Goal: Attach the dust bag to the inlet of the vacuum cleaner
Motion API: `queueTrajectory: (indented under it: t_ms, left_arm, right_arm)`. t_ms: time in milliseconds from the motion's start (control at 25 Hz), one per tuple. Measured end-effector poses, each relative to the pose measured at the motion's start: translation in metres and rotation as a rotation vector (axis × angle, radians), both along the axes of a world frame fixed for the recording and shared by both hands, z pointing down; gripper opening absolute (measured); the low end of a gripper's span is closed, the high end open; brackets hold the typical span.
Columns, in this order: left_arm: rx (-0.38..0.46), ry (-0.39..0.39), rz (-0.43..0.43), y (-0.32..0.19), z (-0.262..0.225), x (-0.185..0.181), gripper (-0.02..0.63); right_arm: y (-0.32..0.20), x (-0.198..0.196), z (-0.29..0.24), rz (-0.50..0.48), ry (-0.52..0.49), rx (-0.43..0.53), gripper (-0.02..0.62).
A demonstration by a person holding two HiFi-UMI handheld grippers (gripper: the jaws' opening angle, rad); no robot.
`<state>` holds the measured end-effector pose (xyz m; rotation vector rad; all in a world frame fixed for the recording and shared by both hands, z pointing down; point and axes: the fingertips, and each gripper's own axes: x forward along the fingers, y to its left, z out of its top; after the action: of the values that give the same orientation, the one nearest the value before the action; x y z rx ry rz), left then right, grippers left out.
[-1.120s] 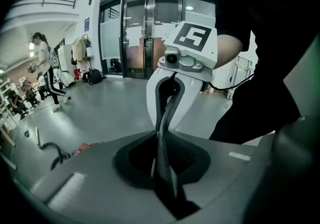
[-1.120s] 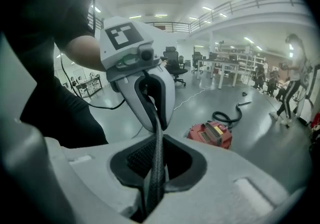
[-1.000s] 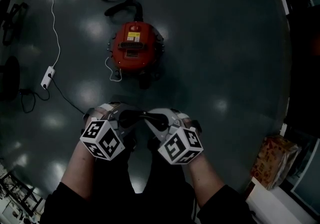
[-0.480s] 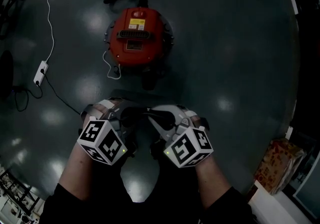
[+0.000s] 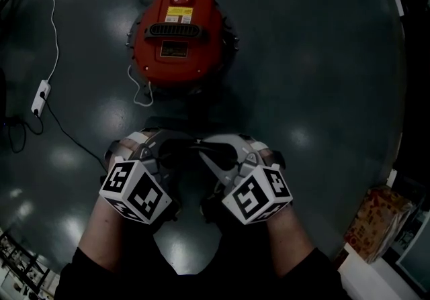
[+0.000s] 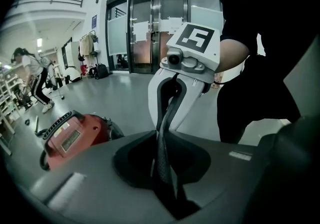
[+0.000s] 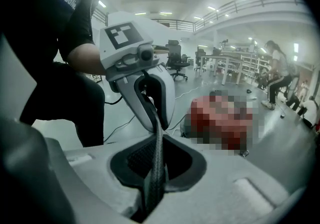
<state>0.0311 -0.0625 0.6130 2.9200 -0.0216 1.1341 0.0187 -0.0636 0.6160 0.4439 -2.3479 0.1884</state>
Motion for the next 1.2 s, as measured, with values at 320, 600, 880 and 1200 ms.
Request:
queueTrajectory:
  t_ms: [320, 600, 880, 1200]
  left_arm:
    - [-0.007, -0.003, -0.027, -0.014, 0.04, 0.005, 0.041]
    - [-0.005, 0.02, -0.044, -0.029, 0.049, 0.007, 0.041]
    - [0.018, 0.037, -0.037, -0.037, 0.059, 0.005, 0.041]
    - [0.082, 0.03, -0.052, -0.054, 0.062, 0.009, 0.048]
  right_arm:
    - [-0.015, 0.003, 0.037, -0.033, 0.012, 0.005, 0.029]
    - [-0.031, 0.003, 0.047, -0.053, 0.029, 0.033, 0.029]
    - [-0.039, 0.002, 0.058, -0.05, 0.031, 0.029, 0.031]
    - [-0.055, 0.005, 0.061, -0.063, 0.021, 0.036, 0.034]
